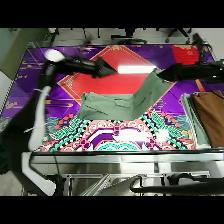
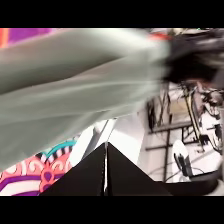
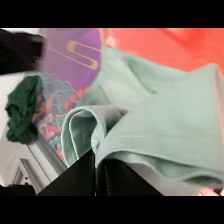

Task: Fold the shirts.

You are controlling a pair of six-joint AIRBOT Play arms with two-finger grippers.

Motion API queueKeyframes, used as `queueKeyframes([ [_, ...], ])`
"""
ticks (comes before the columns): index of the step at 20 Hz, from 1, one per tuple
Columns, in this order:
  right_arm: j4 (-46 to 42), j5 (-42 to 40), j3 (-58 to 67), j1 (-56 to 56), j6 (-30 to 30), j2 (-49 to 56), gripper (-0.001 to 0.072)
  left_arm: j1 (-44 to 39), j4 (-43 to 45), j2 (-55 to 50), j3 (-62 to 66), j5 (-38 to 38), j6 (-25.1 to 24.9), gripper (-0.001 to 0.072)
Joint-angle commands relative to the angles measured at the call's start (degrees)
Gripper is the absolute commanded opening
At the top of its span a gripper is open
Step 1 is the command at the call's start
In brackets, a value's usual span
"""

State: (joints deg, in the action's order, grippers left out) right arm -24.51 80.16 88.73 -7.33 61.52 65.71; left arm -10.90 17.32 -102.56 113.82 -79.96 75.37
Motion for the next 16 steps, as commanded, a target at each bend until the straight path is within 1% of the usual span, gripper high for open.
queueKeyframes([
  [1, 2.91, -16.33, -0.02, 16.35, -2.45, 3.10, 0.0019, 10.71, -5.81, 17.07, -5.57, -4.13, -5.95, 0.0012],
  [2, 2.91, -22.40, -0.02, 22.47, -4.39, 4.85, 0.0020, 13.49, -5.73, 21.79, -7.13, -4.11, -6.54, 0.0012],
  [3, 2.89, -30.58, -0.02, 28.96, -6.93, 7.26, 0.0020, 15.85, -4.98, 25.79, -8.57, -4.22, -7.13, 0.0012],
  [5, 2.73, -45.38, -0.02, 40.68, -13.03, 13.88, 0.0021, 19.52, -1.60, 32.41, -11.63, -5.18, -7.52, 0.0012],
  [6, 2.78, -53.57, 0.00, 45.92, -15.82, 18.12, 0.0045, 20.63, 0.28, 35.28, -13.66, -5.64, -7.98, 0.0012],
  [7, 2.97, -61.72, 0.04, 50.12, -16.13, 22.08, 0.0176, 21.53, 2.25, 38.01, -16.15, -5.64, -8.09, 0.0012],
  [8, 3.52, -69.00, 0.20, 53.62, -16.13, 25.77, 0.0287, 22.01, 3.32, 40.39, -18.75, -5.62, -8.13, 0.0012],
  [9, 3.80, -72.46, 0.33, 55.49, -16.13, 28.13, 0.0291, 22.23, 4.22, 42.45, -21.27, -5.49, -8.41, 0.0013],
  [10, 3.80, -72.13, 0.33, 55.78, -16.13, 28.92, 0.0292, 22.67, 4.11, 44.24, -23.80, -5.38, -8.81, 0.0012],
  [11, 3.52, -69.85, 0.35, 55.06, -16.15, 28.70, 0.0293, 23.17, 4.13, 45.97, -26.25, -5.33, -8.98, 0.0012],
  [12, 3.54, -65.92, 0.35, 53.33, -16.13, 27.43, 0.0293, 23.61, 4.11, 47.47, -28.30, -5.29, -9.29, 0.0013],
  [14, 3.48, -55.41, 0.35, 47.82, -16.13, 23.32, 0.0293, 24.57, 4.13, 50.40, -32.26, -4.66, -10.01, 0.0013],
  [16, 1.01, -43.85, 0.33, 40.57, -15.52, 18.34, 0.0293, 25.73, 4.09, 52.33, -34.71, -4.22, -10.01, 0.0013],
])
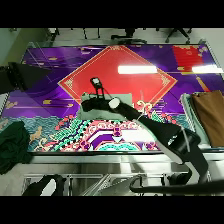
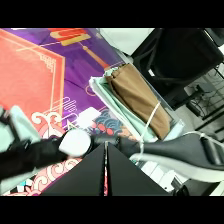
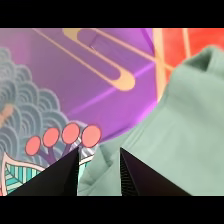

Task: Fold the shirts.

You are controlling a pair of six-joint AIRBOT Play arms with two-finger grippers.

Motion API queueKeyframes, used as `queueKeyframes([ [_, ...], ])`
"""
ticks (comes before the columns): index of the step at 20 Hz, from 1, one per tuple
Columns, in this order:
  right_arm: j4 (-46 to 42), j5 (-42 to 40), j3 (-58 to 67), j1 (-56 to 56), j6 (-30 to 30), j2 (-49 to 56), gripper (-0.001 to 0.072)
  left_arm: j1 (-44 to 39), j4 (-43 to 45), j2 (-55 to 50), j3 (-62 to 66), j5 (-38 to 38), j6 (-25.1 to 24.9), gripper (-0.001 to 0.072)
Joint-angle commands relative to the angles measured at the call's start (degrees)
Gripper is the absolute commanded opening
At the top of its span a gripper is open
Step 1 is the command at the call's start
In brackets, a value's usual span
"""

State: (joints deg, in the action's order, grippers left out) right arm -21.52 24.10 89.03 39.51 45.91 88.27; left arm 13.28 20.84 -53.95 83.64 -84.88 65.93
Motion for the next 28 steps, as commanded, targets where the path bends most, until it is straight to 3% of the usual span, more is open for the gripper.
queueKeyframes([
  [1, -4.57, 17.62, 0.02, -10.27, 1.68, -6.69, 0.0304, 2.19, 0.55, 4.85, -5.77, 1.14, -0.55, 0.0013],
  [3, -14.05, 27.34, 0.02, -19.54, 12.17, -11.02, 0.0564, 3.58, 0.57, 6.34, -6.88, 0.55, -0.55, 0.0013],
  [6, -28.44, 40.63, -0.63, -31.89, 28.70, -11.98, 0.0593, 5.05, 0.61, 8.15, -6.86, 0.42, -0.57, 0.0014],
  [12, -27.23, 43.34, -4.20, -35.04, 28.85, -3.21, 0.0593, 5.46, 0.66, 9.03, -6.86, 0.39, -0.55, 0.0014],
  [16, -14.45, 41.38, -4.20, -33.27, 22.93, 3.61, 0.0590, 5.46, 0.66, 9.01, -6.86, 0.37, -0.57, 0.0014],
  [20, -9.77, 38.21, -4.17, -31.12, 21.97, 7.76, 0.0583, 5.46, 0.66, 9.01, -6.86, 0.37, -0.57, 0.0014],
  [21, -7.30, 38.47, -4.17, -30.77, 19.78, 8.11, 0.0444, 5.46, 0.66, 9.01, -6.86, 0.37, -0.57, 0.0014],
  [22, -4.35, 39.52, -4.04, -30.67, 16.68, 8.00, 0.0161, 5.46, 0.66, 9.01, -6.86, 0.37, -0.57, 0.0014],
  [23, -1.36, 41.27, -3.30, -30.88, 14.32, 7.37, 0.0032, 5.46, 0.66, 9.01, -6.86, 0.37, -0.57, 0.0014],
  [28, -0.46, 42.58, 4.81, -36.28, 14.80, -4.02, 0.0020, 5.46, 0.63, 9.01, -6.86, 0.39, -0.57, 0.0014],
])
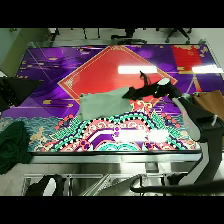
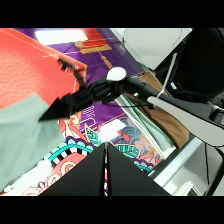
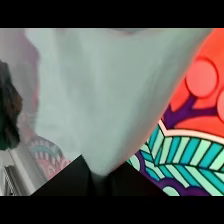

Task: Fold the shirts.

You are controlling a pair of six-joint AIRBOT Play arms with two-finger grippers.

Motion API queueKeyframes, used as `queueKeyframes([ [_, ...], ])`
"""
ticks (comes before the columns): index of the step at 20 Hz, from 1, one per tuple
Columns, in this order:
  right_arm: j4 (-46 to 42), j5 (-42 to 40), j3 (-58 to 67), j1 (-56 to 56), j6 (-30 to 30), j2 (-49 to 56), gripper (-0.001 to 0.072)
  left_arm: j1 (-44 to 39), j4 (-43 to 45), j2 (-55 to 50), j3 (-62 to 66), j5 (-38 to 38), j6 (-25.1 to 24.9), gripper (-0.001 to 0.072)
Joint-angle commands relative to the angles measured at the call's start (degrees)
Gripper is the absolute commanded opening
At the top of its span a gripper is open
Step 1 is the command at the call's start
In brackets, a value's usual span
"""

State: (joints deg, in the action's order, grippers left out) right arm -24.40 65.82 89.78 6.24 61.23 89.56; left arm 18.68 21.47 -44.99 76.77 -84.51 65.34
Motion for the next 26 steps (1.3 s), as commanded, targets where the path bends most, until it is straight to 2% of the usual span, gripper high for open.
queueKeyframes([
  [1, 1.81, 0.85, 6.01, -5.51, 1.18, -7.50, 0.0019, 0.07, -0.02, 0.04, 0.00, 0.02, 0.02, 0.0014],
  [3, 0.85, 0.92, 9.31, -11.85, 4.72, -11.54, 0.0020, 0.07, 0.00, 0.04, 0.00, 0.02, 0.02, 0.0014],
  [12, 0.87, 0.83, 14.71, -43.58, 10.05, -18.73, 0.0020, 0.07, 0.00, 0.04, 0.00, 0.00, 0.00, 0.0014],
  [14, -0.07, 3.93, 14.71, -49.53, 14.64, -18.84, 0.0020, 0.07, 0.00, 0.04, 0.00, -0.07, -0.15, 0.0014],
  [17, -9.25, 13.29, 14.71, -55.65, 21.31, -19.50, 0.0020, 0.07, 0.00, 0.04, 0.00, -1.07, -1.14, 0.0014],
  [24, -34.07, 31.98, 14.56, -62.23, 27.85, -22.77, 0.0019, 0.04, -0.04, 0.07, 0.00, -2.47, -1.36, 0.0014],
  [26, -40.35, 36.48, 12.55, -62.23, 31.95, -23.23, 0.0020, 0.04, -0.04, 0.07, 0.00, -2.51, -1.51, 0.0014],
])
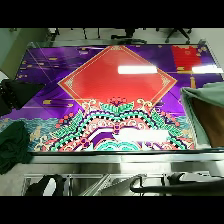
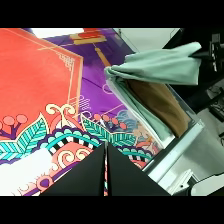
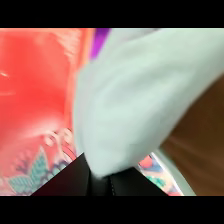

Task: Fold the shirts.

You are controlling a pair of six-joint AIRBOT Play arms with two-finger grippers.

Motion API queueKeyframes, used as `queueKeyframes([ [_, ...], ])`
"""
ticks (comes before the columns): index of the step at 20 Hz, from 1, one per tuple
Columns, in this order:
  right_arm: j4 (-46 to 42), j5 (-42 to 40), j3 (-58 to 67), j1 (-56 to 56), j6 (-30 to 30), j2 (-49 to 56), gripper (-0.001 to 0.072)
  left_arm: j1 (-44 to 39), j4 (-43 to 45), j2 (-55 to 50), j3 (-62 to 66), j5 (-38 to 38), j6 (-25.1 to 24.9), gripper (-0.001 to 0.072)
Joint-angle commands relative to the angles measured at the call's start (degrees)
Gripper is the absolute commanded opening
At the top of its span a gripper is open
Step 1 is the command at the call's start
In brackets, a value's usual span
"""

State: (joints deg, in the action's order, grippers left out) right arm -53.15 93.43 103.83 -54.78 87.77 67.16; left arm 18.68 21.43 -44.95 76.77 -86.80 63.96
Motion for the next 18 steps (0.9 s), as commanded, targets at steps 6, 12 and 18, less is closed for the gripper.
queueKeyframes([
  [6, -25.62, 11.52, -17.31, -1.25, 8.31, -2.43, 0.0505, 0.04, 0.02, 0.00, 0.00, -0.24, -0.74, 0.0014],
  [12, -3.89, -4.42, -11.50, 1.09, 6.88, -2.14, 0.0357, 0.07, -1.46, -3.78, 0.02, 0.07, -0.70, 0.0014],
  [18, 13.25, -16.96, -10.01, 23.80, -9.25, -4.02, 0.0021, 0.00, -9.49, -11.04, 0.00, -0.07, -1.09, 0.0012],
])
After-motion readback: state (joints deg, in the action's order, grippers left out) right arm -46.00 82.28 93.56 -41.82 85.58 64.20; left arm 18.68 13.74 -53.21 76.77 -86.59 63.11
